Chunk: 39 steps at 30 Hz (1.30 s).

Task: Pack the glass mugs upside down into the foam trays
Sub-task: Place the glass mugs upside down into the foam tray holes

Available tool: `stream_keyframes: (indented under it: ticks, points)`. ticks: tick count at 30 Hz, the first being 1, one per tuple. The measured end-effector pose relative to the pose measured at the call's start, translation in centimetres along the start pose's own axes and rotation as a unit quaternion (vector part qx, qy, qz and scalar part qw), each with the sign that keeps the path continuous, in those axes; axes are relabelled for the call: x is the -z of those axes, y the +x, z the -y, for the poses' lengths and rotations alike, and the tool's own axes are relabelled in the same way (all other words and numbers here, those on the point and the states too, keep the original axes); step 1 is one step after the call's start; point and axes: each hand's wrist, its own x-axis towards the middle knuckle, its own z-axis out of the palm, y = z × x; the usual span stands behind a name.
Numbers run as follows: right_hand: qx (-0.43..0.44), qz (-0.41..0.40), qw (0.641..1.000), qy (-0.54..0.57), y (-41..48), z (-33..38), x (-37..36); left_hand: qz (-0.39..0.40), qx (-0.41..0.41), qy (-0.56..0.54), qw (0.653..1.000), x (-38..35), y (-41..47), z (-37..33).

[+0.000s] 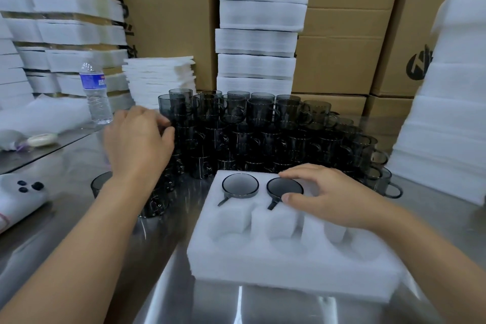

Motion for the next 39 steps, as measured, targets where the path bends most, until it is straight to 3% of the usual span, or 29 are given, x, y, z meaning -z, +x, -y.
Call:
stream_keyframes:
  ticks: [4,7,14,20,27,34,39]
  points:
    - [0.007,0.0,1.0,0.014,1.2,0.8,-0.7,-0.082,-0.099,-0.099,0.987,0.3,-1.4,-2.8]
    - [0.014,-0.006,1.0,0.017,1.9,1.6,-1.3,-0.082,-0.165,-0.164,0.969,0.2,-2.7,-4.4]
    - [0.003,-0.06,0.996,0.07,2.0,1.5,-1.7,0.083,-0.183,-0.353,0.914,-0.2,-4.2,-5.7]
    - [0.002,-0.114,0.973,0.198,1.0,1.1,-1.6,0.126,-0.249,-0.344,0.897,-0.5,-4.7,-6.0]
    - [0.007,-0.123,0.98,0.158,0.9,1.1,-1.8,0.128,-0.291,-0.339,0.885,-0.6,-4.7,-5.9]
    - [0.051,-0.159,0.976,0.142,0.9,1.4,-1.9,0.065,-0.428,-0.254,0.865,0.1,-5.1,-6.4]
    - [0.06,-0.193,0.97,0.133,0.7,1.2,-1.9,0.074,-0.38,-0.288,0.876,0.2,-5.0,-6.2]
